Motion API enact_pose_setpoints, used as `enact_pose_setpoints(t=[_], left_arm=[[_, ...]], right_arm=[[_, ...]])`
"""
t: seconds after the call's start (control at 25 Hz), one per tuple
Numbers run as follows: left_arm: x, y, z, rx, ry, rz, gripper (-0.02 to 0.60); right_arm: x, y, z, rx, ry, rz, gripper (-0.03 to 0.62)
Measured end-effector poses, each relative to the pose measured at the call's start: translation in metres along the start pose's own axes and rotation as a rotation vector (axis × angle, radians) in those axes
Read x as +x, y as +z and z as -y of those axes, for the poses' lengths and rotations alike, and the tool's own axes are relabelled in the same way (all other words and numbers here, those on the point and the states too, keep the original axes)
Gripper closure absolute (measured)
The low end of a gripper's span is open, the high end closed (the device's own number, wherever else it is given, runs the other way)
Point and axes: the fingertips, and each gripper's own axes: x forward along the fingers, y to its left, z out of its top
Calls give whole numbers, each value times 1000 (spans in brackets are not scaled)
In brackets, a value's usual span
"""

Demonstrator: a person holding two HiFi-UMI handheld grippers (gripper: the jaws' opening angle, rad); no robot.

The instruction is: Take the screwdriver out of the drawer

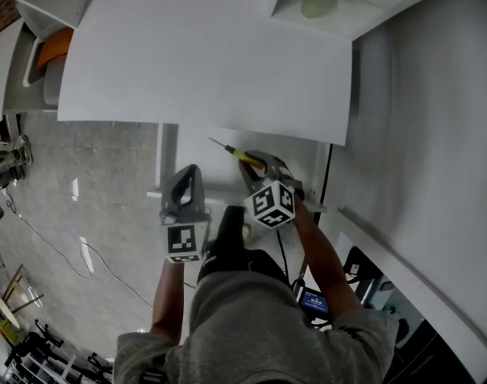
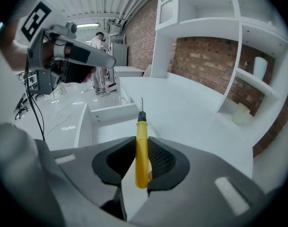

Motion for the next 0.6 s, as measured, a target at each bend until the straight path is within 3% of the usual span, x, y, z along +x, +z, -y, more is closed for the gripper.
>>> enact_pose_setpoints(t=[0.24, 0.6], left_arm=[[0, 36, -2, 18, -42, 39, 569], [-2, 85, 12, 72, -132, 125, 569]], right_arm=[[-35, 36, 13, 28, -77, 39, 511], [-96, 60, 42, 146, -236, 92, 511]])
